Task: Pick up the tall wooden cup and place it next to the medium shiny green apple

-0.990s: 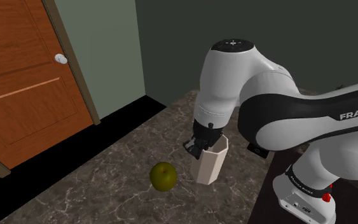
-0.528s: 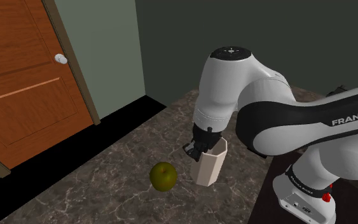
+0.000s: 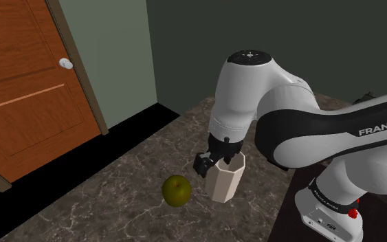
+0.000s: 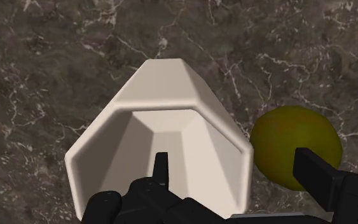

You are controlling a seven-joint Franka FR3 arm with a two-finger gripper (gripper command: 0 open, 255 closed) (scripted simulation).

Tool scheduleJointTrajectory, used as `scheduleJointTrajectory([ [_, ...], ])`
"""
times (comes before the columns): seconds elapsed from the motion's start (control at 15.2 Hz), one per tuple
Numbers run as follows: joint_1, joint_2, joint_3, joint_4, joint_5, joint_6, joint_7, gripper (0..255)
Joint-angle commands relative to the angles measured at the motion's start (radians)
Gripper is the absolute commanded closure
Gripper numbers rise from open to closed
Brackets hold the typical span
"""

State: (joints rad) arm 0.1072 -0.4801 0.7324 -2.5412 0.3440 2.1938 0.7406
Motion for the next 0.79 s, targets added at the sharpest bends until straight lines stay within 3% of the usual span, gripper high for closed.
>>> scheduleJointTrajectory([
  [0.0, 0.005, -0.022, -0.015, 0.019, 0.0, -0.04, -0.004, 0],
  [0.2, 0.014, -0.07, -0.054, 0.078, -0.005, -0.148, -0.01, 0],
  [0.73, 0.015, -0.07, -0.055, 0.078, -0.005, -0.147, -0.01, 0],
])
